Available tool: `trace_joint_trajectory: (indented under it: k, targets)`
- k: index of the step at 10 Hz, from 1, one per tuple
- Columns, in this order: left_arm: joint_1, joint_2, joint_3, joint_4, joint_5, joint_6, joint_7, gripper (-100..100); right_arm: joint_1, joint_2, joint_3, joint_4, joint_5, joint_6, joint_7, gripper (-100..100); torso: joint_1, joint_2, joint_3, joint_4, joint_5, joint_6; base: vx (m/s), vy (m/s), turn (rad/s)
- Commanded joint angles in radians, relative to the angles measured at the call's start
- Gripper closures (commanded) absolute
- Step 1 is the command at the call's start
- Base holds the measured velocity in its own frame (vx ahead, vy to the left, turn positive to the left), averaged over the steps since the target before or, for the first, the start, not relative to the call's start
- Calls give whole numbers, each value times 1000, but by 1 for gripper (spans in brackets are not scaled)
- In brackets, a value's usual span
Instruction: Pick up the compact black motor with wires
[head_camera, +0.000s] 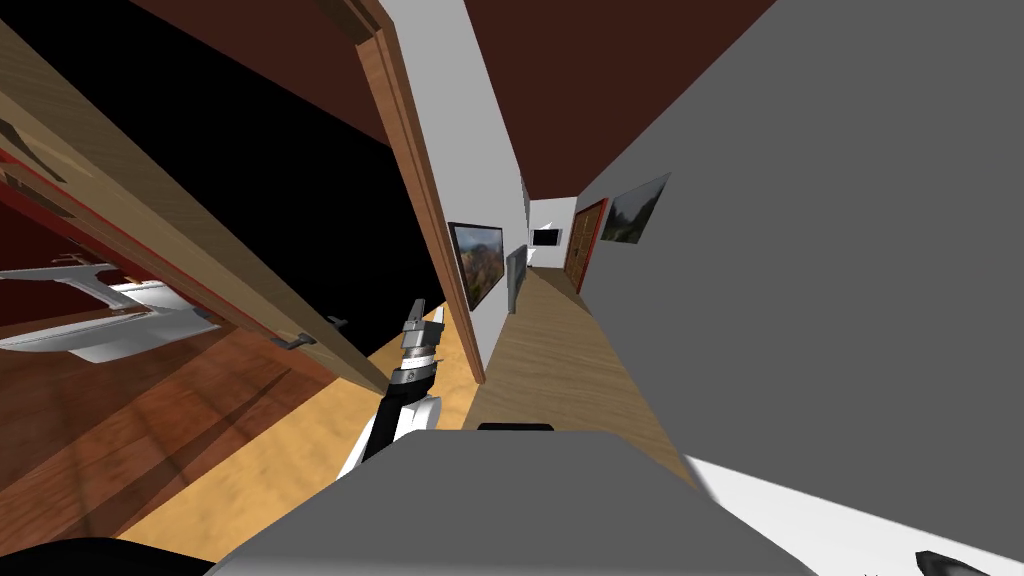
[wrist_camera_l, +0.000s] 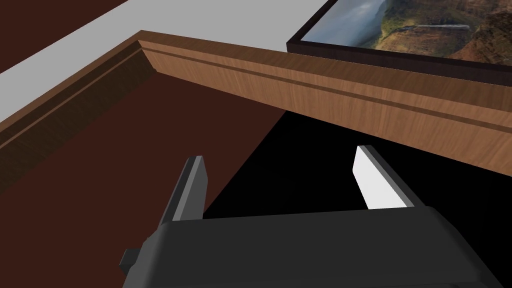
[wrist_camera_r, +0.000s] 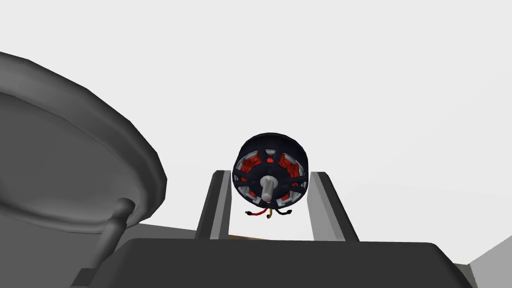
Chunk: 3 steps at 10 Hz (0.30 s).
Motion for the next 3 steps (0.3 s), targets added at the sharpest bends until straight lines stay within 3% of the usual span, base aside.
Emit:
trace_joint_trajectory:
  k: [1,2,3]
  targets:
    - [0,0,0,0,0,0,0,0,29,-17,-26,-7,-7,-9,-9,100,0,0,0,0,0,0,-21,37,-42]
    - [0,0,0,0,0,0,0,0,14,-13,-13,-3,-5,-5,-7,100,0,0,0,0,0,0,-8,16,-6]
    - [0,0,0,0,0,0,0,0,16,-14,-15,-4,-6,-6,-8,0,-1,0,0,0,0,0,0,0,0]
